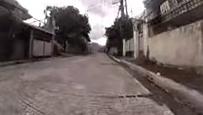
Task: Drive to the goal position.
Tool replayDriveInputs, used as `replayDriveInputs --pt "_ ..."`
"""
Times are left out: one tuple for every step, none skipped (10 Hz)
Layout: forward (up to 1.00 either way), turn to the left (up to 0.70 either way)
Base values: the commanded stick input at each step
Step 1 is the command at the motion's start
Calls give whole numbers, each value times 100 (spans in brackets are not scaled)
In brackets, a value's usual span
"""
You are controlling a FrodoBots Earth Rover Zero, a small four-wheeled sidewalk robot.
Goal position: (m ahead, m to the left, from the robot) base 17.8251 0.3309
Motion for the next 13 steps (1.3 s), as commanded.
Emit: replayDriveInputs --pt "70 0" --pt "70 0" --pt "70 0" --pt "70 0" --pt "70 0" --pt "70 0" --pt "70 0" --pt "70 0" --pt "70 0" --pt "70 0" --pt "70 0" --pt "70 0" --pt "70 0"
